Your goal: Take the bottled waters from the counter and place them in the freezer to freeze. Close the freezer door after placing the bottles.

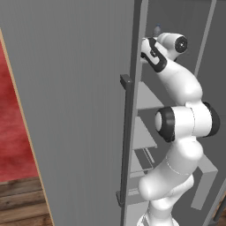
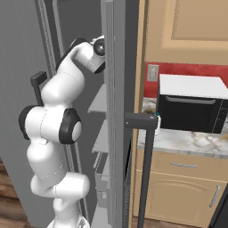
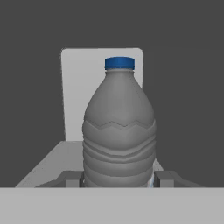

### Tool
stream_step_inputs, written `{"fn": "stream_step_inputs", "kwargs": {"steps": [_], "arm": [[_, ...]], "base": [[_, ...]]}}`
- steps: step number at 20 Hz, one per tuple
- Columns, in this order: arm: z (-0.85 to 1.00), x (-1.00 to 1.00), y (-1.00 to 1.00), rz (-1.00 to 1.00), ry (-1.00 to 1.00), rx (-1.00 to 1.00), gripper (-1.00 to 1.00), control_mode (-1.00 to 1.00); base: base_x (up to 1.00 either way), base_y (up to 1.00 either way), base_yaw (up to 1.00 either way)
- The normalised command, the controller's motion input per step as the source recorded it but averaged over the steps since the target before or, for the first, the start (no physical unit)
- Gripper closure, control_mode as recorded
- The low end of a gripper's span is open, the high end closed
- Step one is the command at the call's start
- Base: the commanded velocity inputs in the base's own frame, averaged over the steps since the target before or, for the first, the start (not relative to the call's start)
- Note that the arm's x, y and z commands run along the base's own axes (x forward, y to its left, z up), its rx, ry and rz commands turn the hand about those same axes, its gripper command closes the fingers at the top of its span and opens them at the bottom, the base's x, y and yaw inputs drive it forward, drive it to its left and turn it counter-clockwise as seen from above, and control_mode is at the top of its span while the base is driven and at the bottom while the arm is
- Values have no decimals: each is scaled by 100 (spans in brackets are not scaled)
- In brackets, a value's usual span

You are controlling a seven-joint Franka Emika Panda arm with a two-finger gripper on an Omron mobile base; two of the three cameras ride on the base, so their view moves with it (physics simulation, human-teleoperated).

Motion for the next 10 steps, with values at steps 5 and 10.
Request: {"fn": "stream_step_inputs", "kwargs": {"steps": [5, 10], "arm": [[-1, 11, 0, 0, 0, 0, 100, -100], [0, 9, 0, 0, 0, 1, 100, -100]], "base": [[0, 0, 0], [0, 0, 0]]}}
